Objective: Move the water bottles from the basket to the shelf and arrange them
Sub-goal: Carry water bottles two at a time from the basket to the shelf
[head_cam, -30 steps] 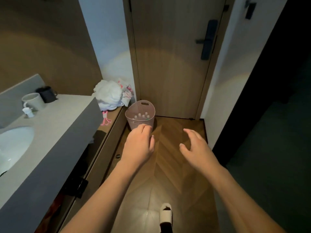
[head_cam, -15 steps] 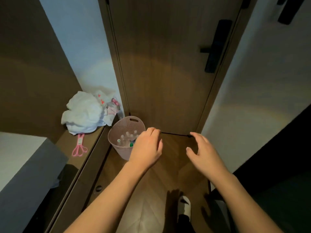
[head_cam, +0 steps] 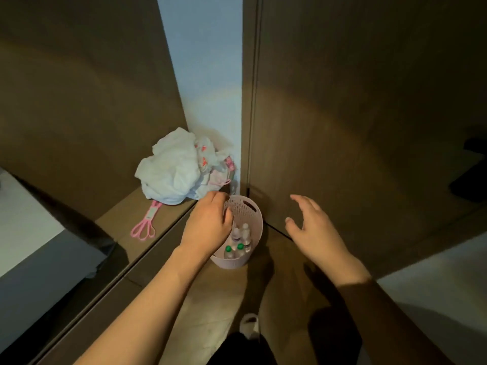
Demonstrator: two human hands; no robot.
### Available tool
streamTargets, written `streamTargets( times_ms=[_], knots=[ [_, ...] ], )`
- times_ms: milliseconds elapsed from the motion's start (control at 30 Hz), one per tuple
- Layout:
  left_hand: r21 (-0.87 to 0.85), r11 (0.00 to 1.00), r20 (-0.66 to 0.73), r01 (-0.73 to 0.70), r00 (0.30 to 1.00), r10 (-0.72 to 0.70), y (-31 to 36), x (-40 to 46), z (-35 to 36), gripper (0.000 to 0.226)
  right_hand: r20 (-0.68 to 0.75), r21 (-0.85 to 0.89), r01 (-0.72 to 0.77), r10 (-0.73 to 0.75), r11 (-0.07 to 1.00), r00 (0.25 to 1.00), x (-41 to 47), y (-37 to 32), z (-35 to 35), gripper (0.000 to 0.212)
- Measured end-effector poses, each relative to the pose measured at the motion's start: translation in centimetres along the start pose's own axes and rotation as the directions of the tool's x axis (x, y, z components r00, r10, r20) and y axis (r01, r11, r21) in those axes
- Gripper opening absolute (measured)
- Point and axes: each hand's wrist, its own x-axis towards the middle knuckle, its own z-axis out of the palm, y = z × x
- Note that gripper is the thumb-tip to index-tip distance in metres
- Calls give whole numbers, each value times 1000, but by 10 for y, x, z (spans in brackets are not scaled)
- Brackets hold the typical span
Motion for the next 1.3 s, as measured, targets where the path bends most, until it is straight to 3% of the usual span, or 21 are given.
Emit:
streamTargets(
  times_ms=[133,300,433,533,733,867,1067,1167,1300],
  knots=[
    [-23,976,100,215,972,-211,-43,50,45,32,143,-86,57,-44,995,989,87,11,15,56],
    [-61,943,191,328,931,-312,-56,126,87,31,242,-193,111,-62,975,968,173,12,21,54],
    [-80,903,290,421,877,-383,-67,143,102,26,317,-151,158,-103,976,943,225,9,25,51],
    [-56,864,347,501,821,-454,-90,139,108,23,441,-177,256,-156,950,884,262,11,49,45],
    [-17,765,249,643,744,-620,-129,137,149,20,679,-232,326,-87,917,729,336,54,136,45],
    [18,790,306,613,748,-588,-176,152,254,25,723,-319,368,-27,873,691,396,124,235,36],
    [102,784,486,612,657,-576,-273,178,470,39,760,-370,484,-40,793,648,450,247,417,44],
    [94,801,485,591,676,-555,-320,185,564,42,786,-430,478,58,766,615,466,303,502,48],
    [119,863,511,491,715,-478,-356,189,629,50,820,-464,550,103,694,562,474,340,565,40]
  ],
)
